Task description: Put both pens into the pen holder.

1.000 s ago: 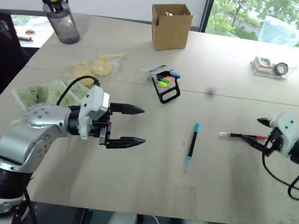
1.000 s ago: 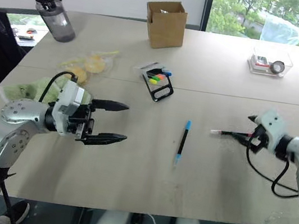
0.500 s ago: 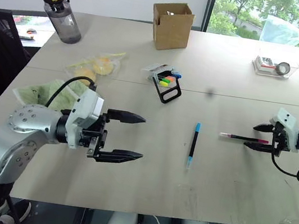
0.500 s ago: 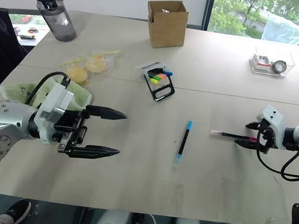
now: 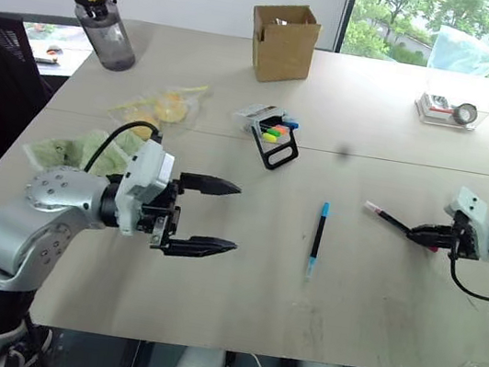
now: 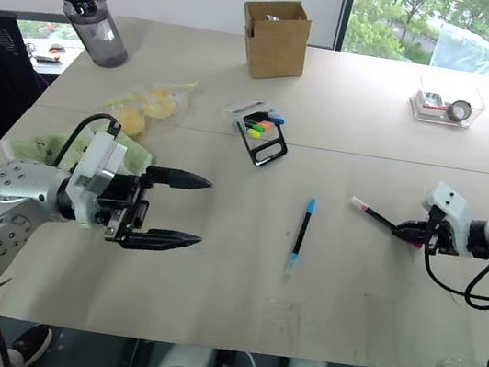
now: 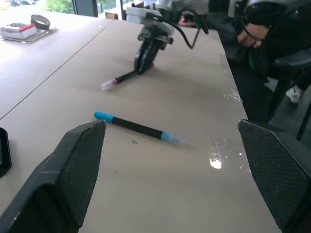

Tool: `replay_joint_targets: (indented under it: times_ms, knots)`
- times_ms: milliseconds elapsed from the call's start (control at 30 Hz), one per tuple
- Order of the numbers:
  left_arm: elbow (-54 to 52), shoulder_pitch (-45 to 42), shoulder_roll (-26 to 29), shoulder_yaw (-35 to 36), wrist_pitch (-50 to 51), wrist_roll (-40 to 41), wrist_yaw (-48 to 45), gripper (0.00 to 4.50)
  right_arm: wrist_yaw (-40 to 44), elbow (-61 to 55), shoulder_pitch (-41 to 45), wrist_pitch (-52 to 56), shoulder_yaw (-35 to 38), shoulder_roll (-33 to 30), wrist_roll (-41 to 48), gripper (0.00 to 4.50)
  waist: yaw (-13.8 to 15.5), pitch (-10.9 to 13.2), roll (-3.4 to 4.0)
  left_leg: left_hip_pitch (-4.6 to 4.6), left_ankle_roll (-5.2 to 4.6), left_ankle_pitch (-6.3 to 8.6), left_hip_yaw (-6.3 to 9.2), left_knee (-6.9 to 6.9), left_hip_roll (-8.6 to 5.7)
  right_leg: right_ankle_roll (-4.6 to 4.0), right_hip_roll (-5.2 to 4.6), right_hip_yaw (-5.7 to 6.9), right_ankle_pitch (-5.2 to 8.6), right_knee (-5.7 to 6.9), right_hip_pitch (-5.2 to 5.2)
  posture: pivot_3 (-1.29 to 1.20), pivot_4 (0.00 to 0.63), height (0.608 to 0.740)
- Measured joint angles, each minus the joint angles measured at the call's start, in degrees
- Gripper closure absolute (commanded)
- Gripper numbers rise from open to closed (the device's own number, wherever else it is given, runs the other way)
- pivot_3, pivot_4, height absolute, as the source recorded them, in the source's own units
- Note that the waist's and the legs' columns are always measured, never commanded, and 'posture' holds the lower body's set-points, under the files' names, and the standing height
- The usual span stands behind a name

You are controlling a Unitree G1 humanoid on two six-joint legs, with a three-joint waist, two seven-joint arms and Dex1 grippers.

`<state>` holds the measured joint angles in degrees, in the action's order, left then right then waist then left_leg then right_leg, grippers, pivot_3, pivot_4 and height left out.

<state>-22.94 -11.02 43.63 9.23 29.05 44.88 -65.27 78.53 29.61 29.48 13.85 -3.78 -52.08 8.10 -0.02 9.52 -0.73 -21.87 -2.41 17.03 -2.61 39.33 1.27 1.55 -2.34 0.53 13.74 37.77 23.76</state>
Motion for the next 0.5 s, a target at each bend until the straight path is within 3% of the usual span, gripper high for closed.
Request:
replay_joint_targets:
  times_ms: [167, 333, 500]
  knots:
    - [4.41, -2.37, -15.76, 0.43, 6.5, 4.52, 18.94, 0.0, -4.27, -20.1, -9.36, 14.43, 5.78, 4.28, 10.97, 4.47, -0.11, 0.01, -0.01, 0.0, -0.1, 0.06, 0.07, 0.05, 0.01, 0.03, -0.08, 0.02, -0.02, 0.16, 0.01, 0.0, 0.15, 0.736]
    - [6.15, -7.88, -31.91, -0.24, 9.78, 14.61, 31.9, 0.0, -18.4, -44.8, -10.29, 32.6, 11.6, 17.58, 30.04, 4.47, -0.17, 0.01, -0.07, -0.03, 0.1, -0.04, 0.26, 0.12, 0.0, 0.04, -0.13, 0.16, -0.03, 0.23, -0.01, 0.0, 0.15, 0.736]
    - [7.0, -9.4, -34.01, -1.03, 10.0, 16.04, 33.08, 0.0, -30.93, -54.23, -10.15, 40.1, 11.83, 25.67, 40.53, 4.47, -0.15, 0.01, -0.06, -0.08, 0.11, -0.06, 0.29, 0.1, -0.11, 0.02, -0.1, 0.18, -0.02, 0.17, -0.01, 0.0, 0.15, 0.736]
